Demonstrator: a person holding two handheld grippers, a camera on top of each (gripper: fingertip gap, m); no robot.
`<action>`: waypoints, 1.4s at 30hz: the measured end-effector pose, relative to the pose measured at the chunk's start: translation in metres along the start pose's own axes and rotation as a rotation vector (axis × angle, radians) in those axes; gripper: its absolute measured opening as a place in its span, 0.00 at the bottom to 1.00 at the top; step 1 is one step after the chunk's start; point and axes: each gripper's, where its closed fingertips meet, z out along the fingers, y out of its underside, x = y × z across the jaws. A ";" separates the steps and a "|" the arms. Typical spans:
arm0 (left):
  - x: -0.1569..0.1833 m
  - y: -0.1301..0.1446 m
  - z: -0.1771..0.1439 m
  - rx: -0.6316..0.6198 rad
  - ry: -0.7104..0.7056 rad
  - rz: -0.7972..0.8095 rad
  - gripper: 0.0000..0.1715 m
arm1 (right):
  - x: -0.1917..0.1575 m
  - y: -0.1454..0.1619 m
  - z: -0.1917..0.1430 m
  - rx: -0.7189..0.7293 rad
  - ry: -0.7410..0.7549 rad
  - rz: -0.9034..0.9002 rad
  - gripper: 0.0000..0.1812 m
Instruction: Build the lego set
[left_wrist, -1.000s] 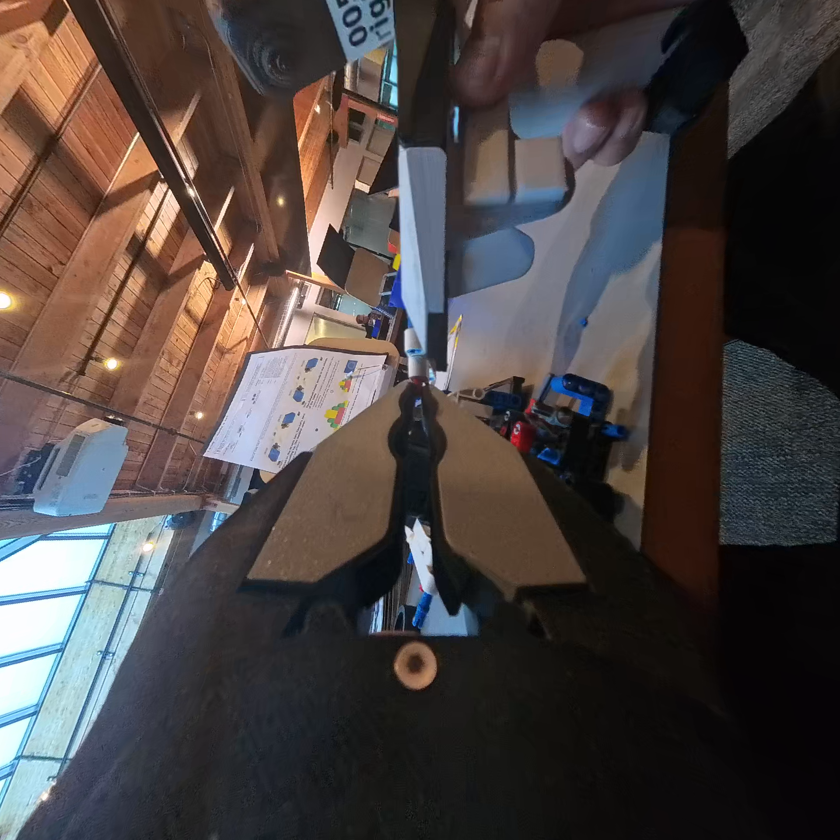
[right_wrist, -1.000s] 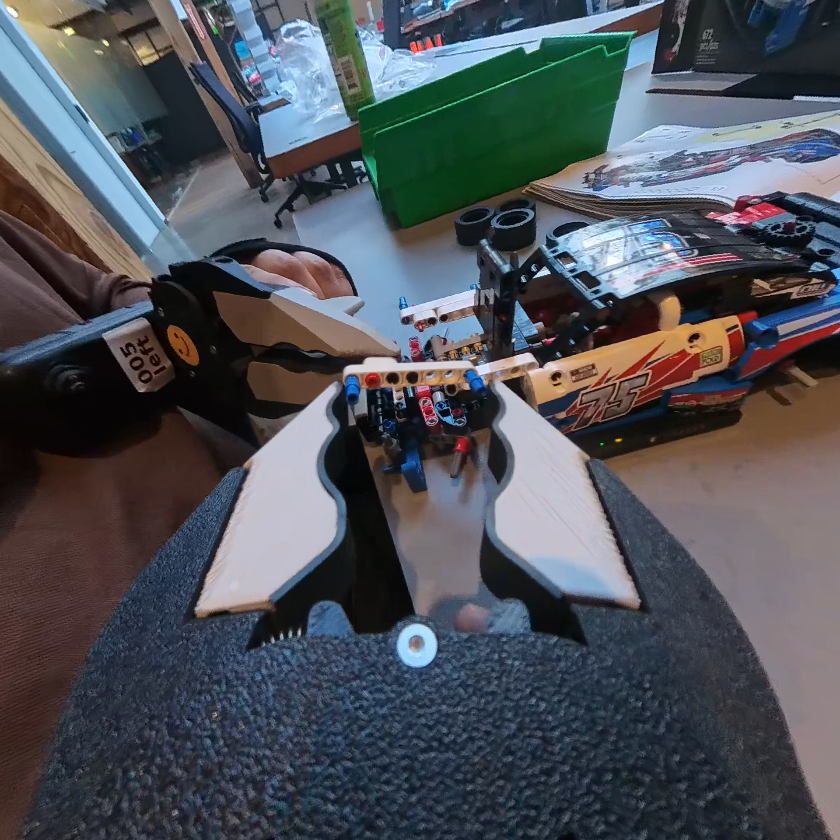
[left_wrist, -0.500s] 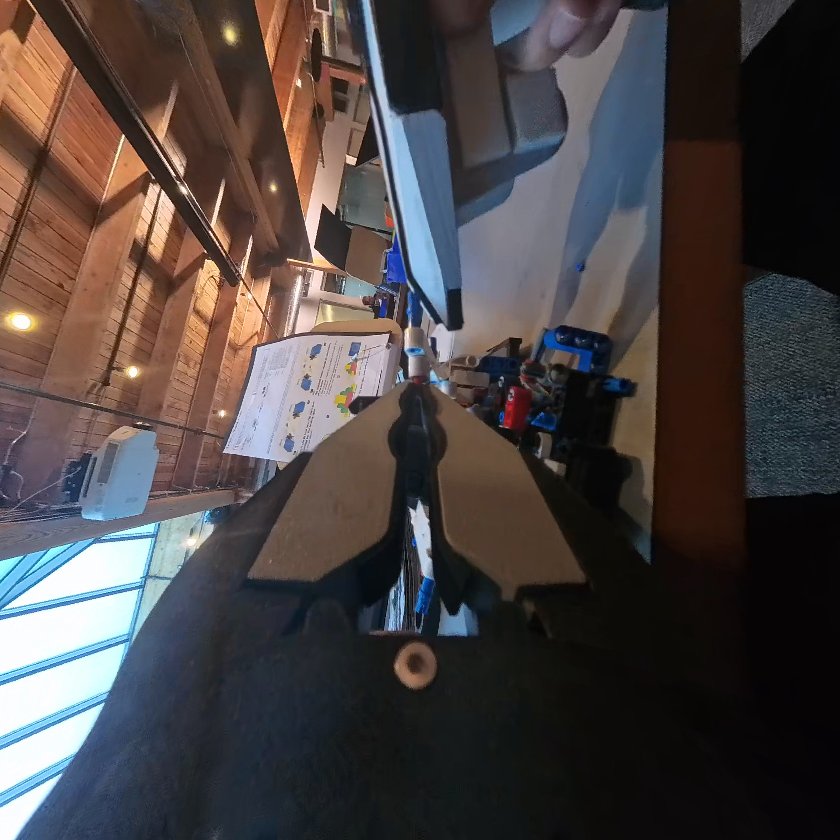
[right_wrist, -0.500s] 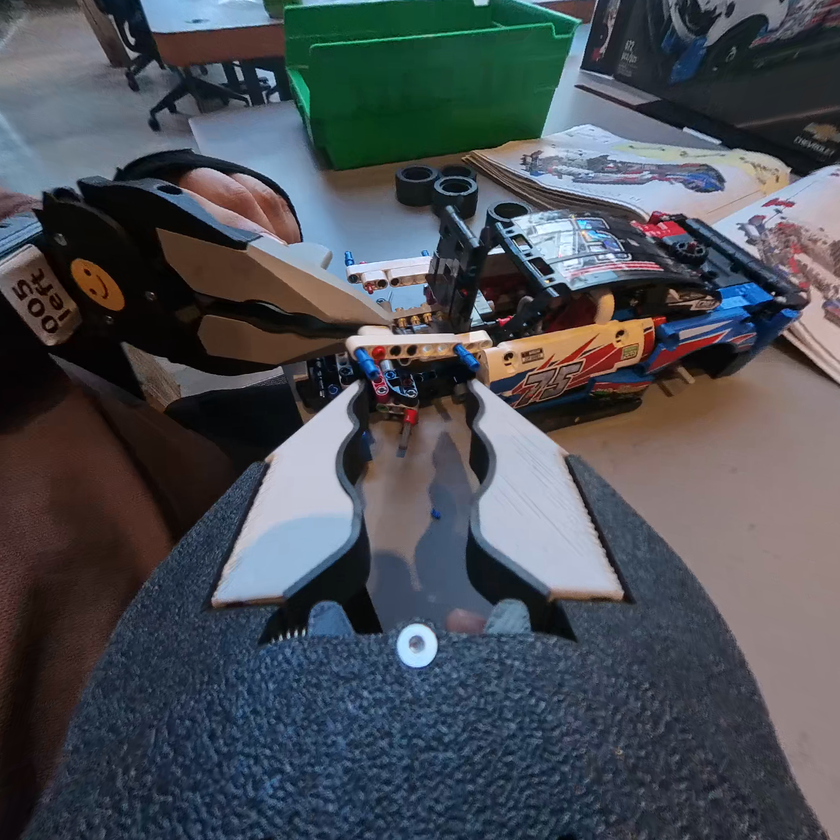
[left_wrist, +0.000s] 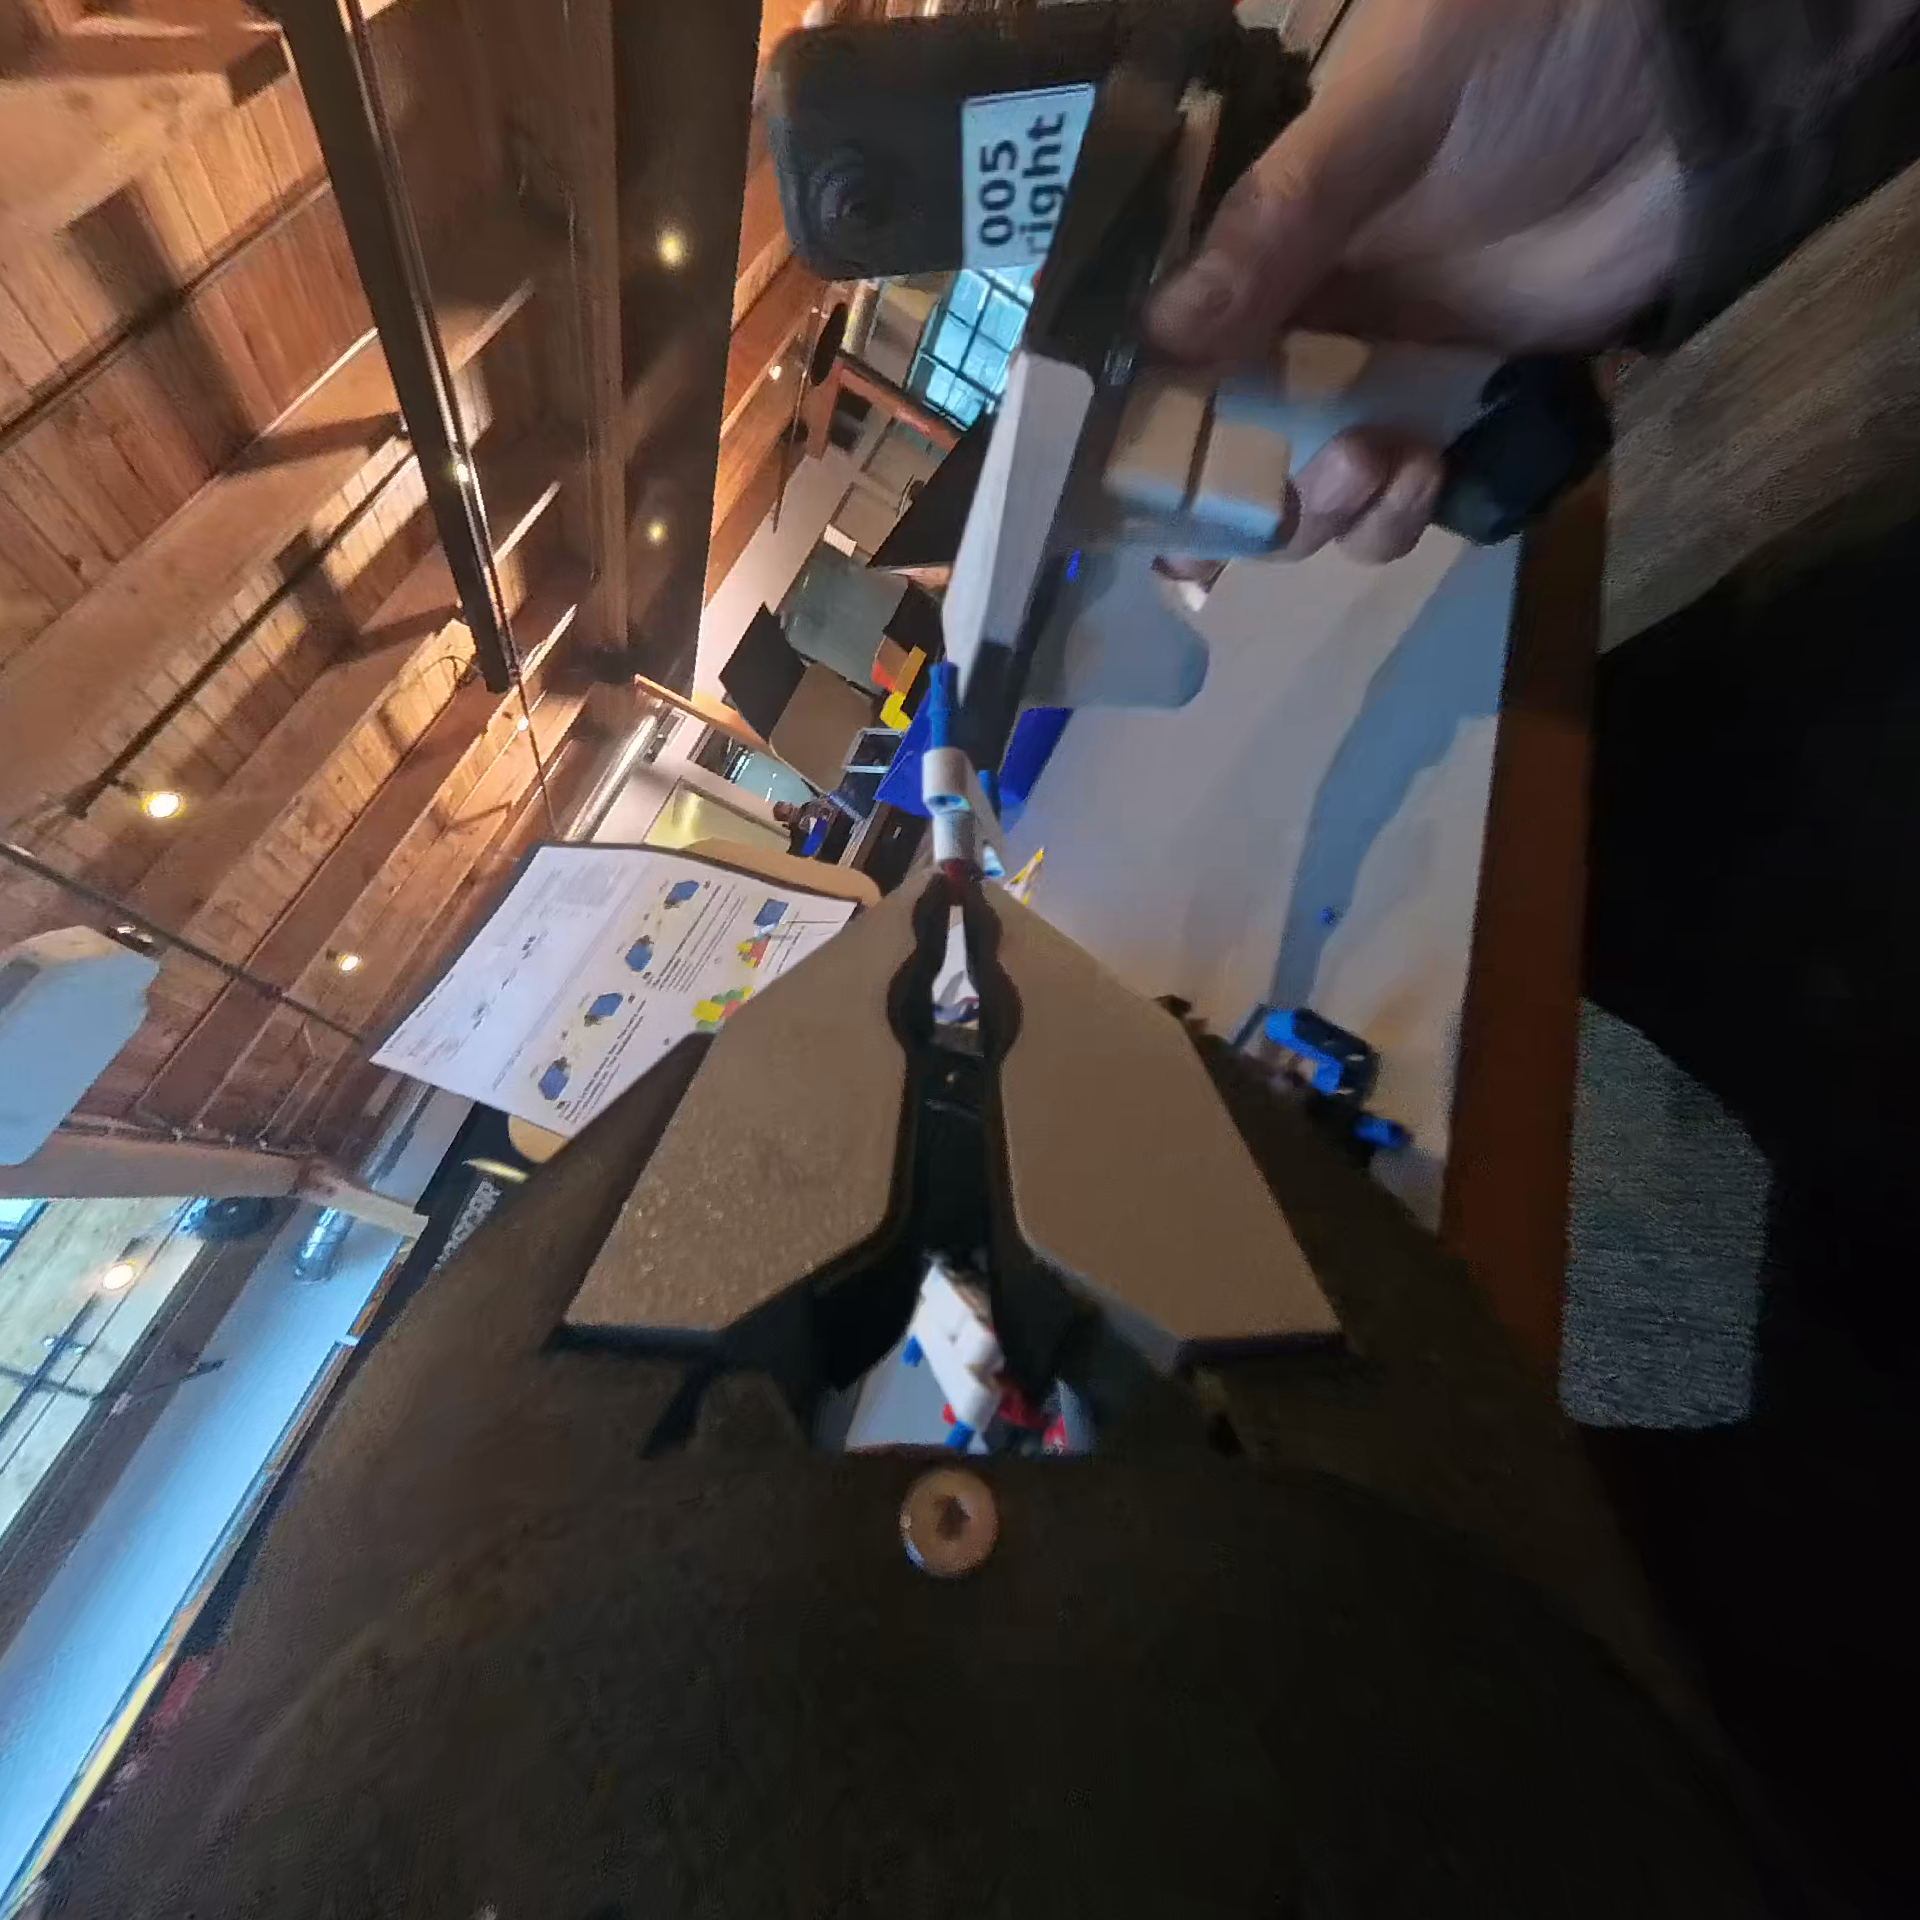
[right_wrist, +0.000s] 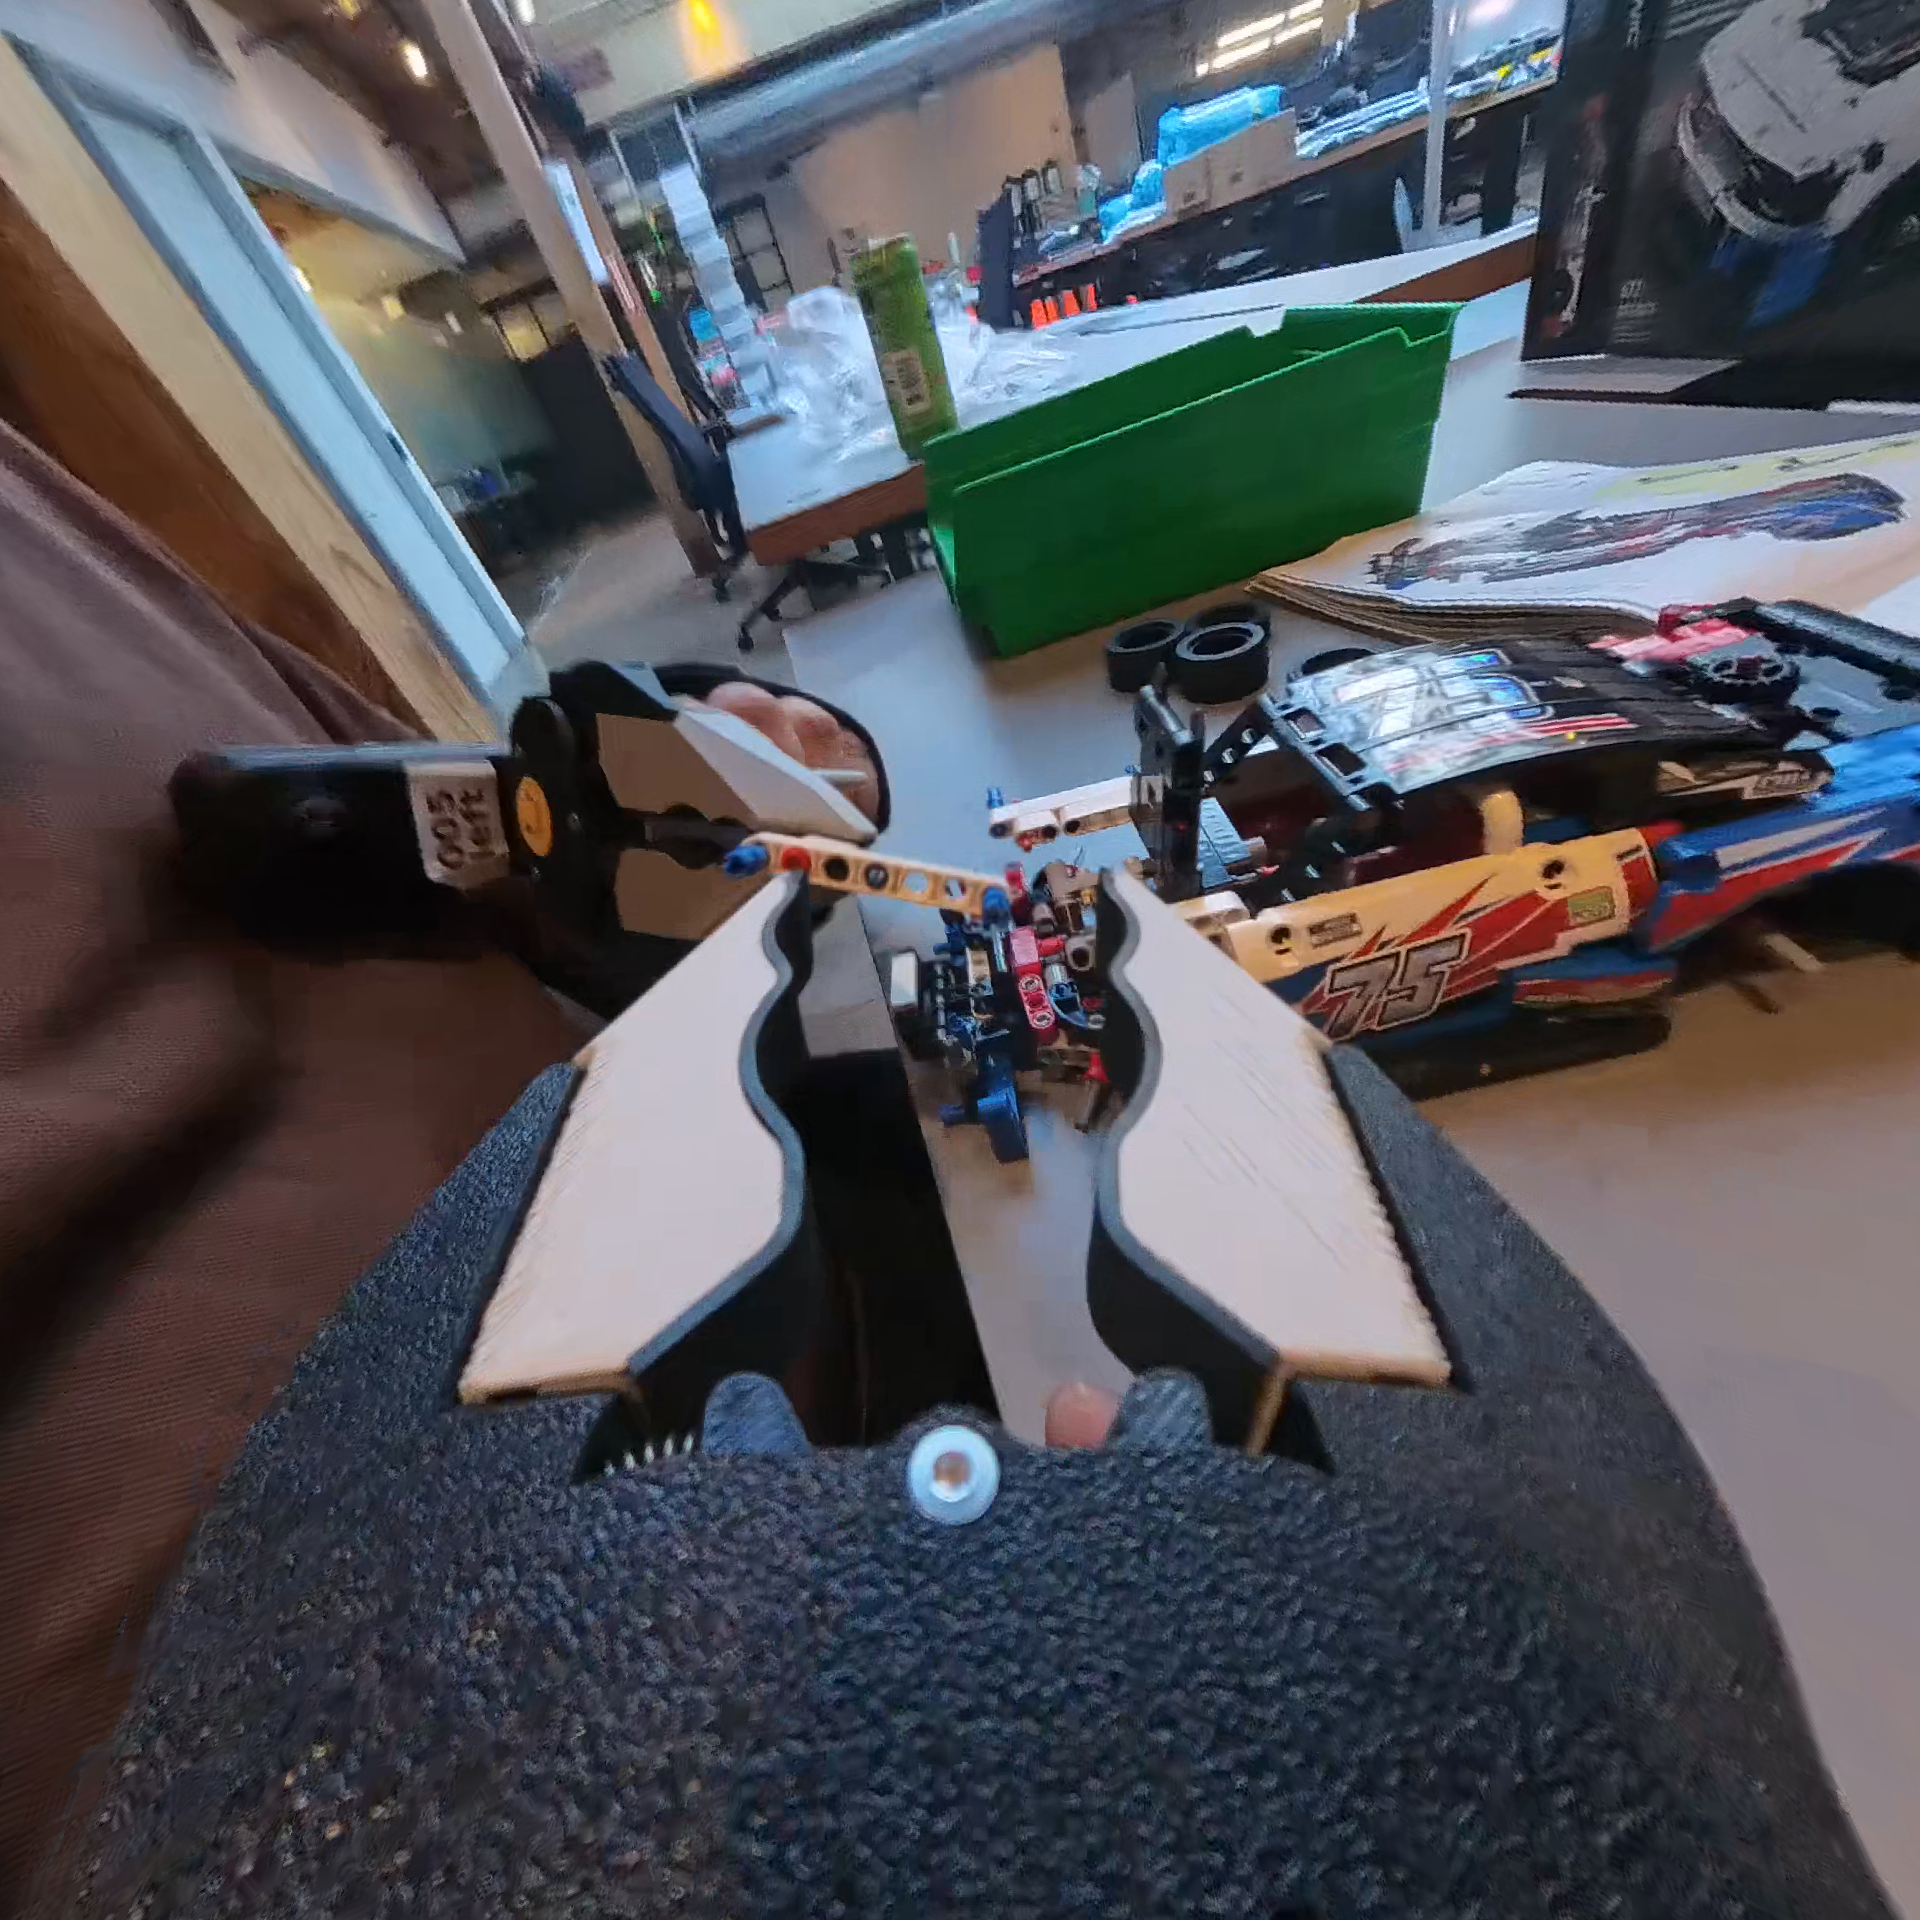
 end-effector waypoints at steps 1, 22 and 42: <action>0.002 -0.002 0.000 0.006 0.007 -0.012 0.00 | -0.001 0.004 0.002 -0.031 0.017 -0.053 0.30; 0.010 -0.004 -0.003 0.094 0.136 -0.248 0.00 | 0.009 0.022 0.012 -0.286 0.280 -0.638 0.07; 0.024 -0.008 0.012 -0.063 0.176 -0.107 0.10 | 0.022 0.020 -0.010 -0.463 0.585 -1.084 0.04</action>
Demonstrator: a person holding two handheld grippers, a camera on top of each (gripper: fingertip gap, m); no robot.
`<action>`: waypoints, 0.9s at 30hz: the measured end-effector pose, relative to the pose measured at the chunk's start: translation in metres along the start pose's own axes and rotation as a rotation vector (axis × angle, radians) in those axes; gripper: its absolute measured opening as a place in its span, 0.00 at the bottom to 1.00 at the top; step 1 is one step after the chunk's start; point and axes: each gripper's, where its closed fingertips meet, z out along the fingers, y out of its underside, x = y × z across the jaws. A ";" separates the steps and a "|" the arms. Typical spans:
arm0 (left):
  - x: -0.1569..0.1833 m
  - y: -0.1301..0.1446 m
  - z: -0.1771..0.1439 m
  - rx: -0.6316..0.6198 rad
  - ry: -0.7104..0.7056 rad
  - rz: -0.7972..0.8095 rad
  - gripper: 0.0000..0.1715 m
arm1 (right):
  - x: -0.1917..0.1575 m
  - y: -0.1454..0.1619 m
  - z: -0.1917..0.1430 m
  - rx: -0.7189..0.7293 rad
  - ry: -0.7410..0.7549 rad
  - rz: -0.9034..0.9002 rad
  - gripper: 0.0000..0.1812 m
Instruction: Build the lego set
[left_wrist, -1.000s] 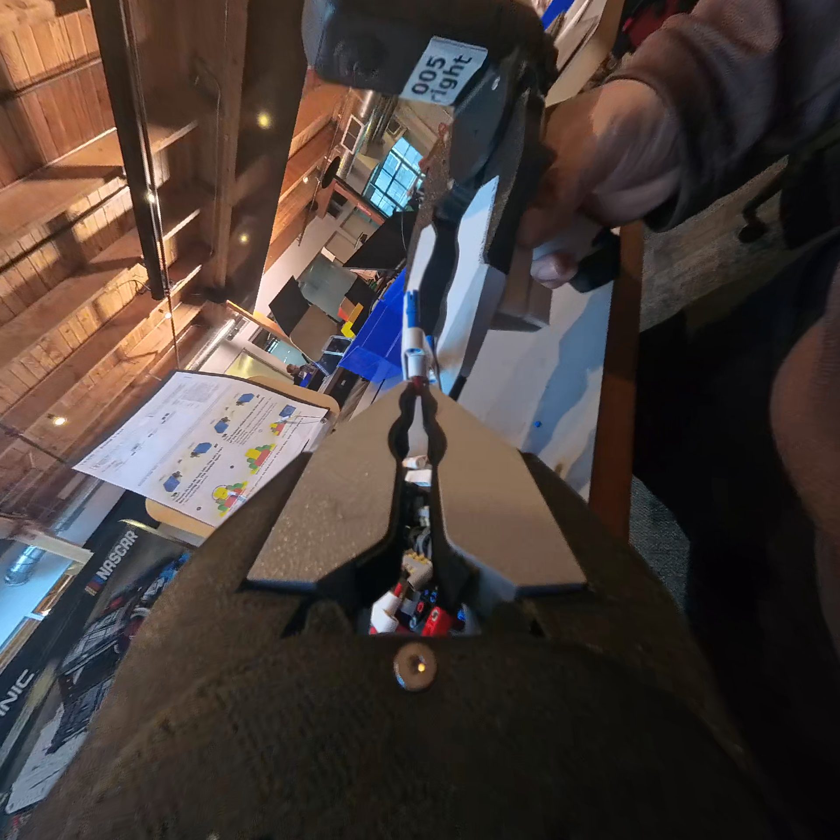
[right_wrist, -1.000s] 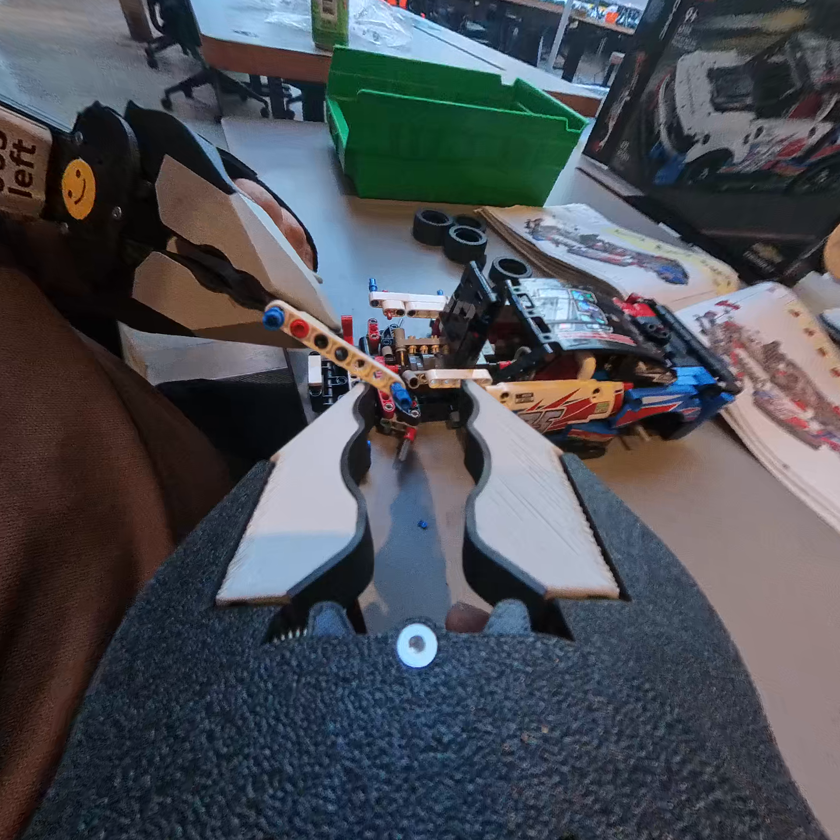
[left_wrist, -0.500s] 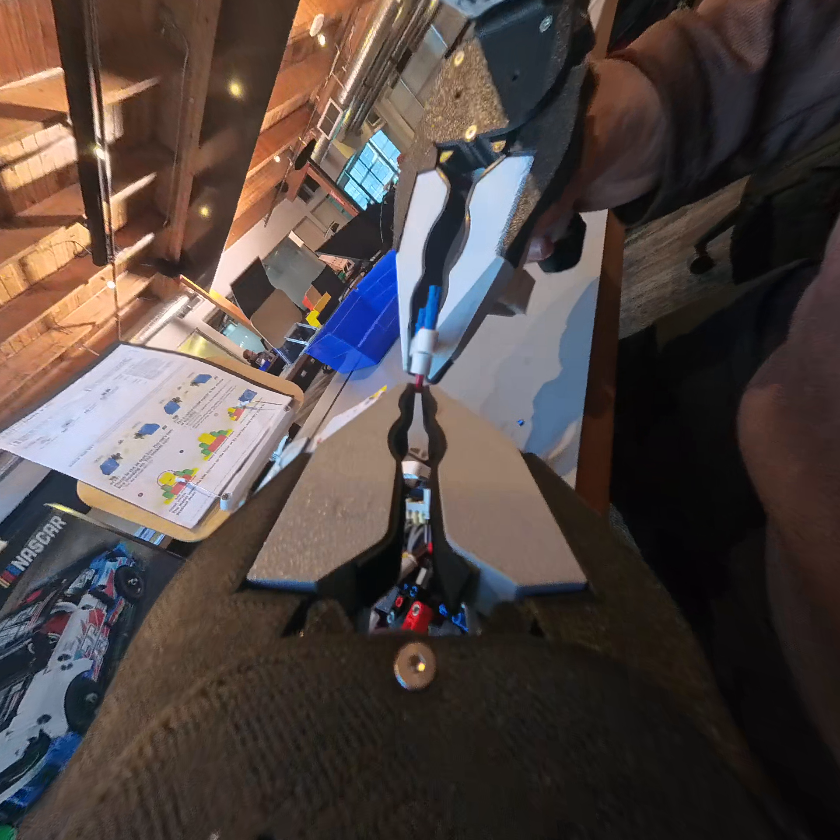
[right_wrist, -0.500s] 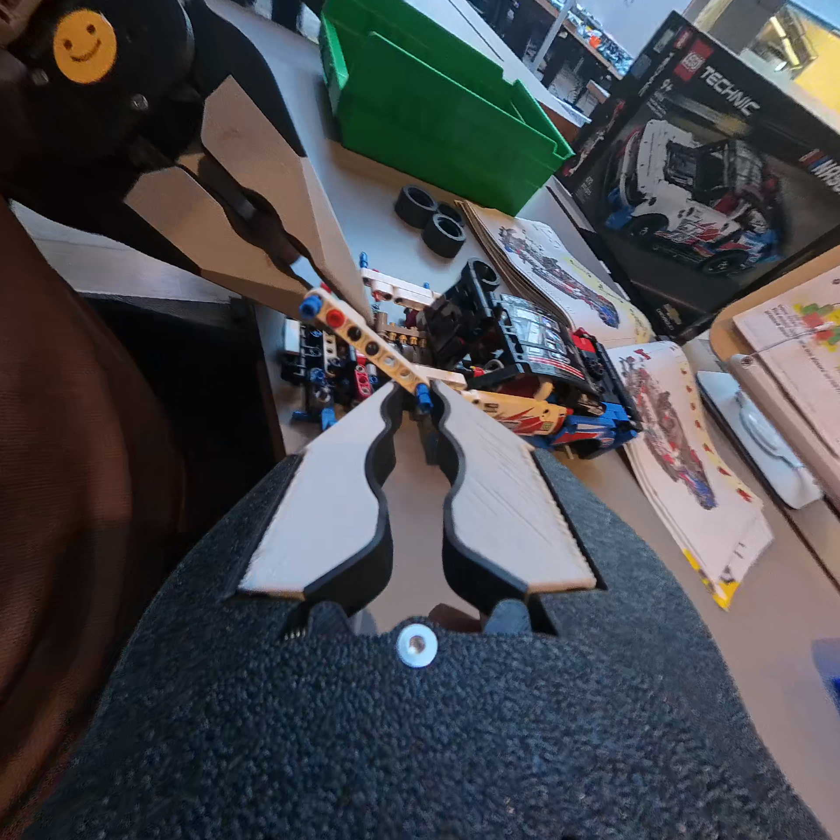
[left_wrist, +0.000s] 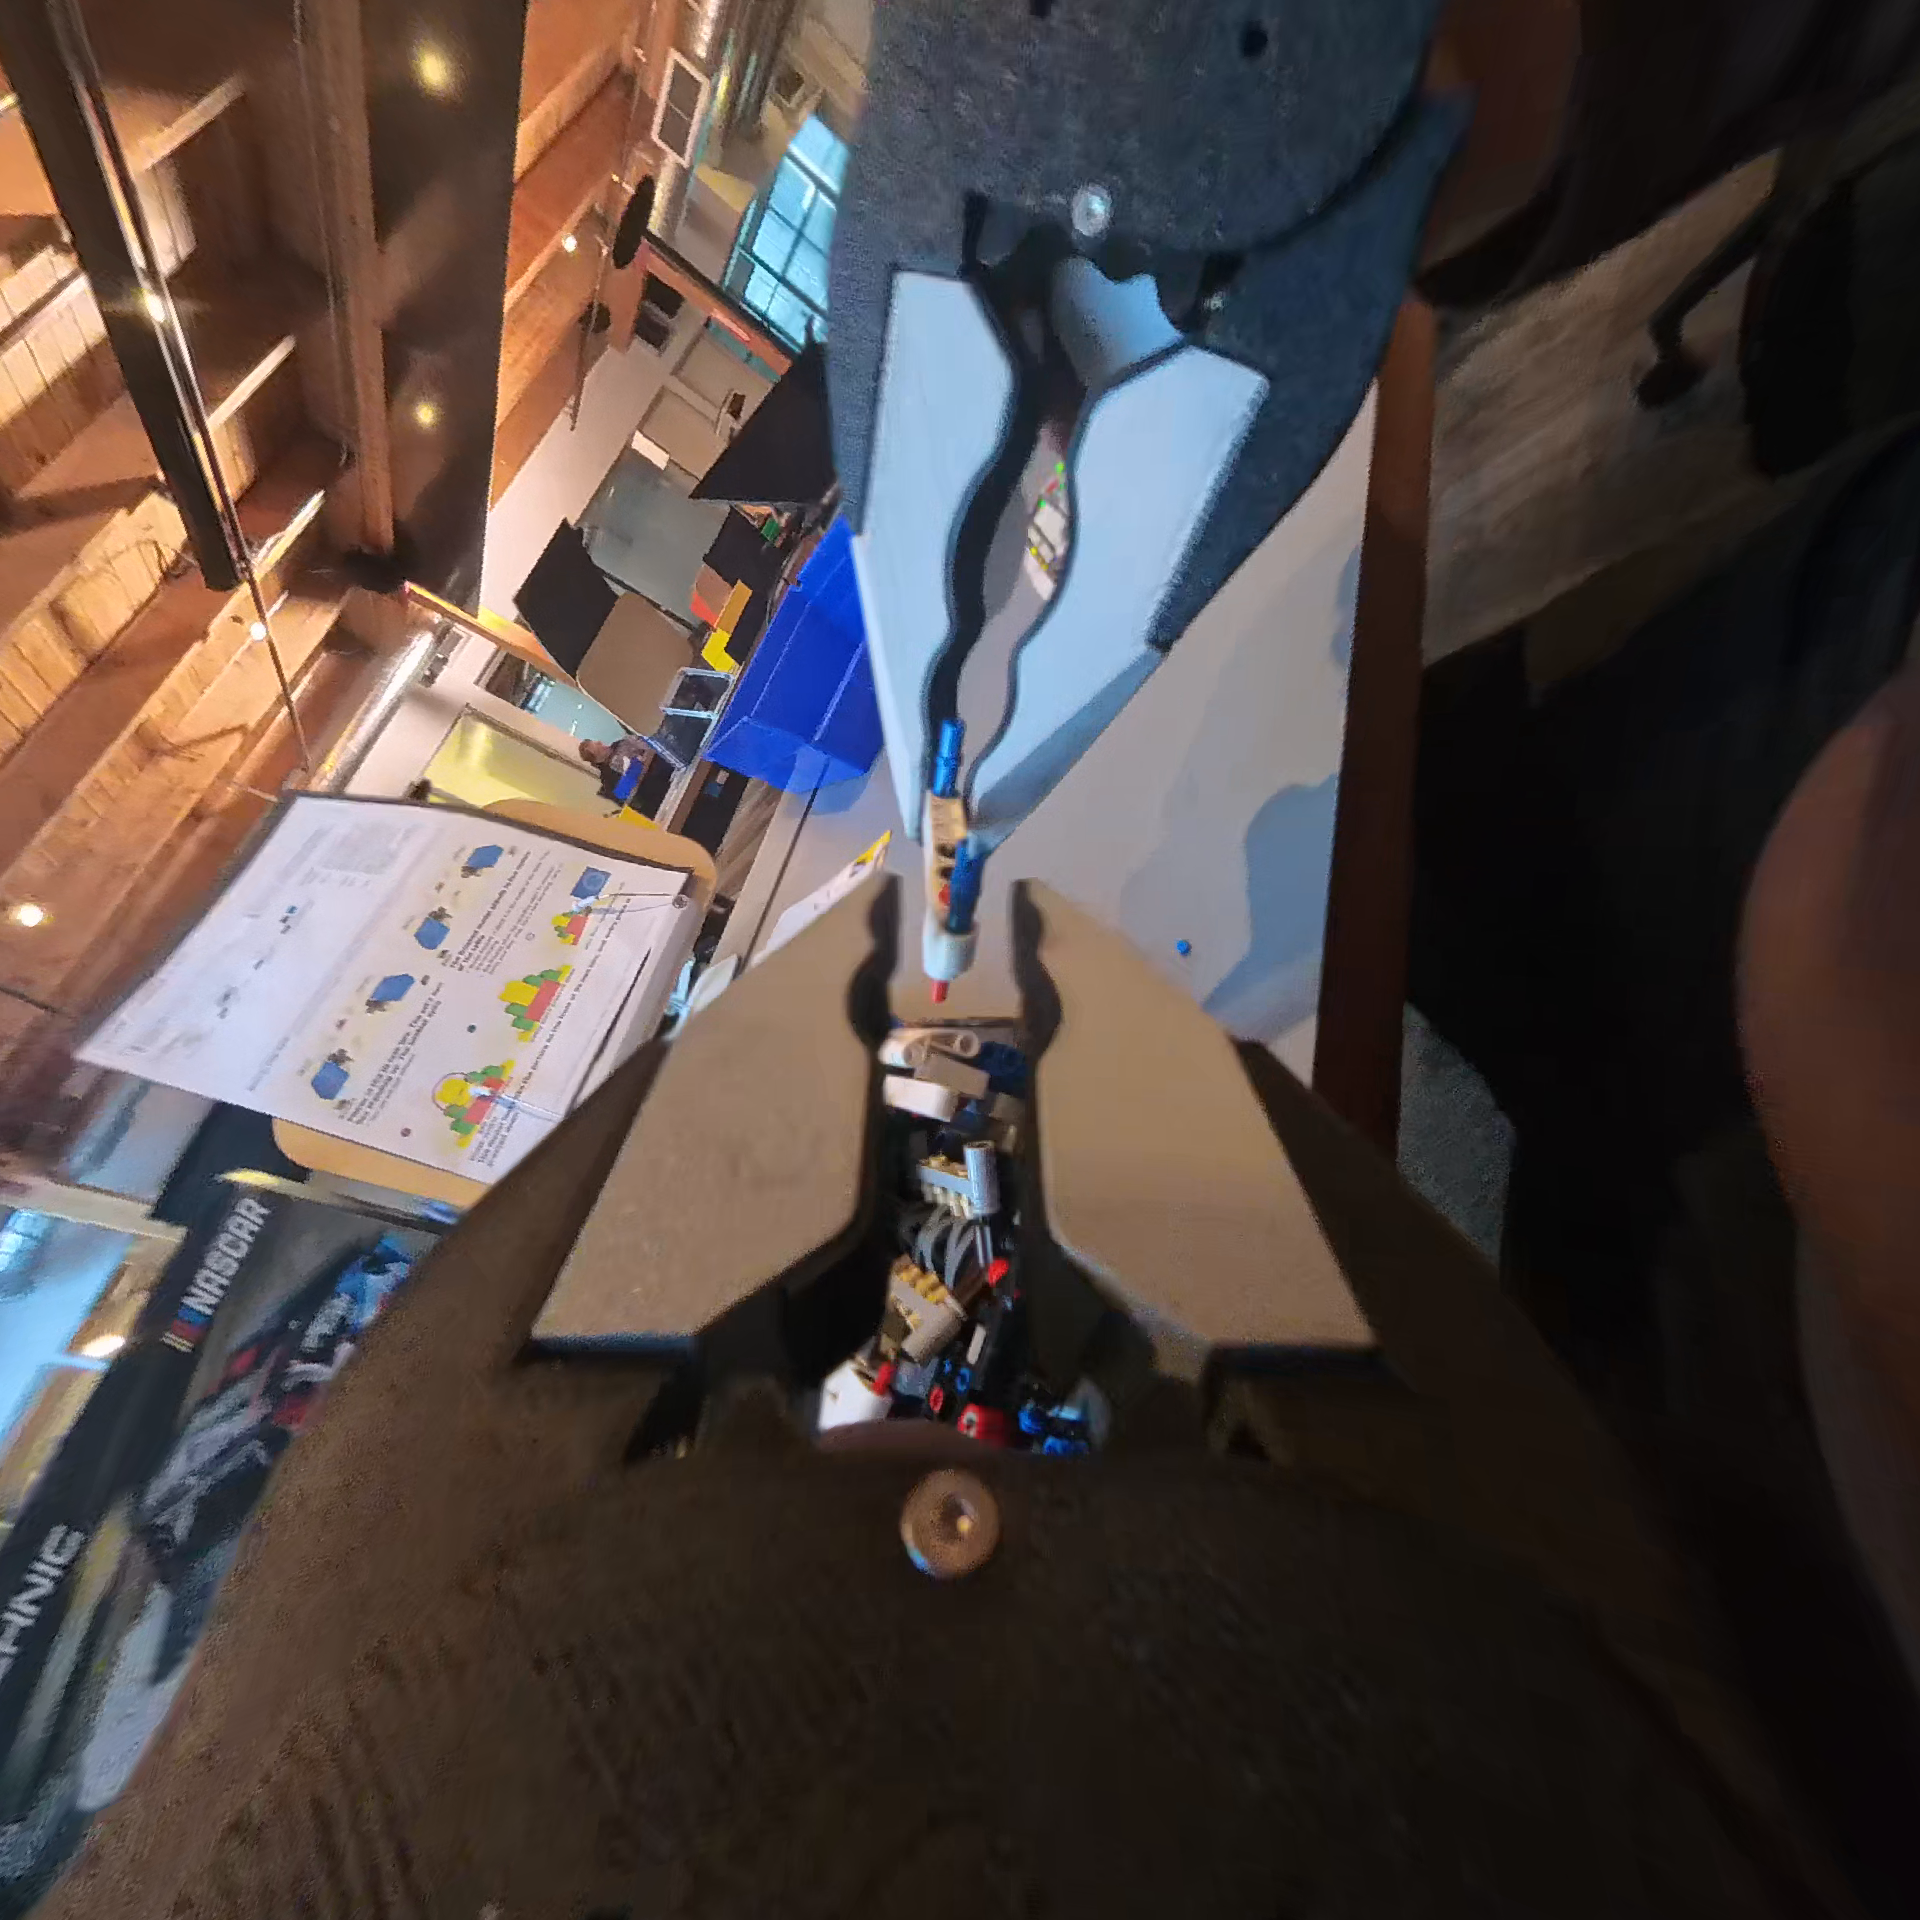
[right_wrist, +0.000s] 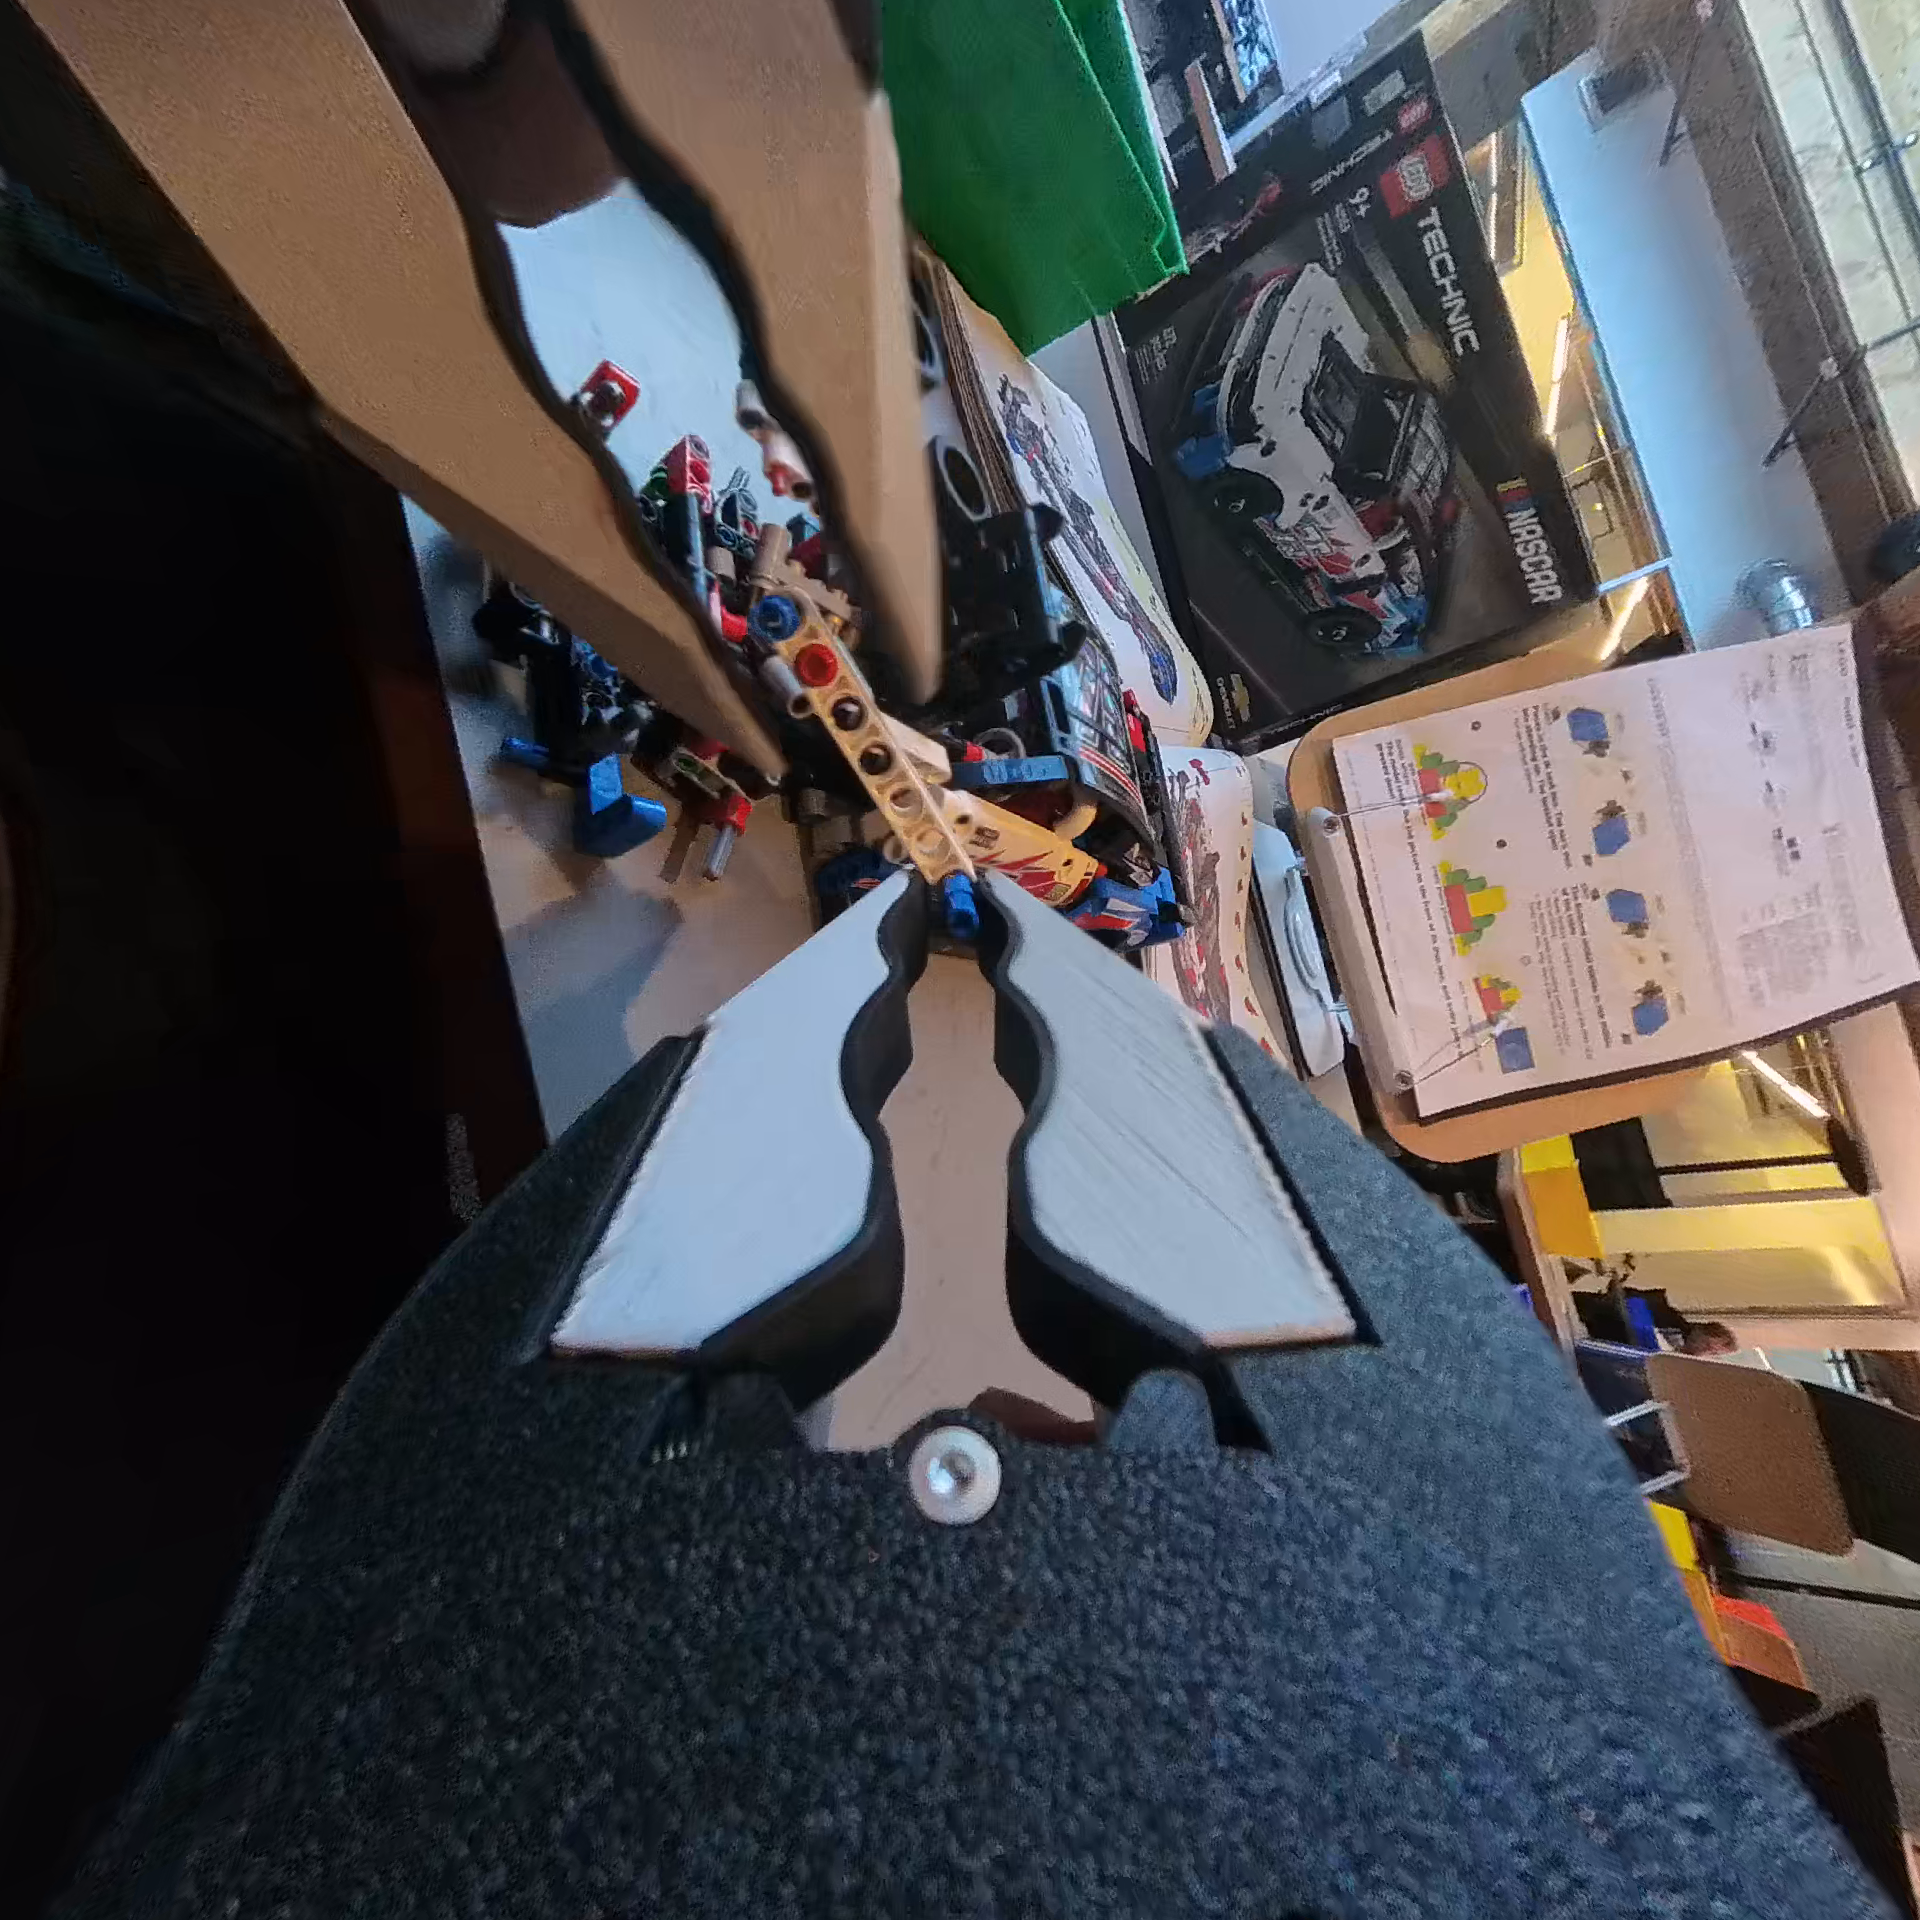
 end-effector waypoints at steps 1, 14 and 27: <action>0.001 0.001 0.001 -0.007 -0.008 0.037 0.04 | -0.001 -0.001 0.000 0.001 -0.001 -0.004 0.04; -0.012 -0.002 -0.009 0.049 -0.115 0.168 0.03 | -0.016 -0.014 -0.024 0.343 -0.552 0.799 0.16; -0.005 -0.001 -0.004 0.074 -0.113 0.110 0.03 | -0.017 -0.022 -0.023 0.442 -0.825 1.170 0.16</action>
